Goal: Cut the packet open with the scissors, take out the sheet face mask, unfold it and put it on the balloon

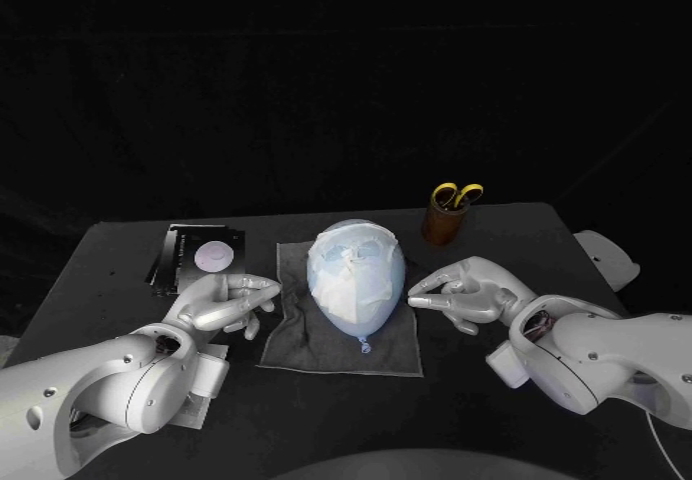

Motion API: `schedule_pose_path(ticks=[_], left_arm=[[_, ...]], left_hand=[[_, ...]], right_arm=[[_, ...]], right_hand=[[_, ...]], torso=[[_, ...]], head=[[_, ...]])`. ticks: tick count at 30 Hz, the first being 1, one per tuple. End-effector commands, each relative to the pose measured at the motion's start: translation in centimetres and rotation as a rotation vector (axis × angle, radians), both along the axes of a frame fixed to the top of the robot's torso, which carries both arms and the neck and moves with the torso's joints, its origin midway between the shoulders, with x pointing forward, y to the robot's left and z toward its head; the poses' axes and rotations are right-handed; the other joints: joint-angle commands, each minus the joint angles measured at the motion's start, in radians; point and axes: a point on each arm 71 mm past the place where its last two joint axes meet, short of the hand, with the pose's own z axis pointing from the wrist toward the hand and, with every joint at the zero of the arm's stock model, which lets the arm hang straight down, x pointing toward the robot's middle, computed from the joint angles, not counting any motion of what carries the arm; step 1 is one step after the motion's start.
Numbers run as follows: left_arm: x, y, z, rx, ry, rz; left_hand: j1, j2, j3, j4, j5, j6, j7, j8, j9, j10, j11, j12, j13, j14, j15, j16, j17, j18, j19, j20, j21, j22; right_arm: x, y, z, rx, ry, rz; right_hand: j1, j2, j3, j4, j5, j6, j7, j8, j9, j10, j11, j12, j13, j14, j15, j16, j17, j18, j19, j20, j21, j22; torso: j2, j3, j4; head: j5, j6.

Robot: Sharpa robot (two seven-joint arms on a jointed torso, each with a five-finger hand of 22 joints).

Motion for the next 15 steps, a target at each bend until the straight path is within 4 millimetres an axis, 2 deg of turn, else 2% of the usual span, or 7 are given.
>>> schedule_pose_path(ticks=[1, 9, 15], left_arm=[[-0.1, -0.5, 0.2, -0.043, -0.011, -0.006], [-0.1, -0.8, 0.2, -0.05, -0.003, -0.013], [-0.1, -0.9, 0.2, -0.051, -0.002, -0.015]], left_hand=[[0.009, -0.001, -0.011, 0.001, -0.001, -0.008, -0.001, -0.003, -0.004, 0.009, -0.001, 0.02, 0.011, 0.006, -0.001, 0.011, 0.012, 0.002, 0.015, 0.0, 0.003, 0.011], [0.015, 0.001, -0.019, 0.003, -0.001, -0.009, 0.0, -0.004, -0.01, 0.007, -0.001, 0.046, 0.024, 0.015, -0.001, 0.024, 0.032, -0.002, 0.03, 0.0, 0.013, 0.027], [0.017, 0.001, -0.021, 0.004, -0.001, -0.01, 0.0, -0.005, -0.012, 0.006, 0.0, 0.054, 0.027, 0.017, -0.001, 0.028, 0.037, -0.003, 0.036, -0.001, 0.016, 0.034]], right_arm=[[-0.1, 0.2, -0.1, -0.023, -0.009, -0.041], [-0.4, 1.3, -0.3, -0.01, -0.019, -0.022], [-0.7, 2.1, -0.4, 0.003, -0.02, 0.005]], right_hand=[[-0.004, 0.007, -0.01, -0.001, 0.001, -0.006, 0.002, 0.003, 0.003, 0.13, -0.018, 0.708, 0.68, 0.106, 0.001, 0.012, 0.246, -0.018, 0.025, 0.002, 0.041, 0.052], [0.002, 0.011, -0.014, -0.011, 0.0, -0.014, 0.005, -0.001, 0.005, 0.13, -0.015, 0.708, 0.68, 0.109, 0.005, 0.017, 0.263, -0.026, 0.044, 0.005, 0.079, 0.099], [0.005, 0.014, -0.014, -0.016, 0.0, -0.015, 0.007, -0.002, 0.006, 0.13, -0.013, 0.708, 0.68, 0.109, 0.006, 0.017, 0.263, -0.029, 0.051, 0.007, 0.093, 0.117]], torso=[[0.001, -0.0014, -0.0001], [-0.002, -0.0005, 0.0017], [-0.002, -0.0003, 0.0007]], head=[[-0.001, -0.002], [0.0, -0.006], [0.004, -0.006]])
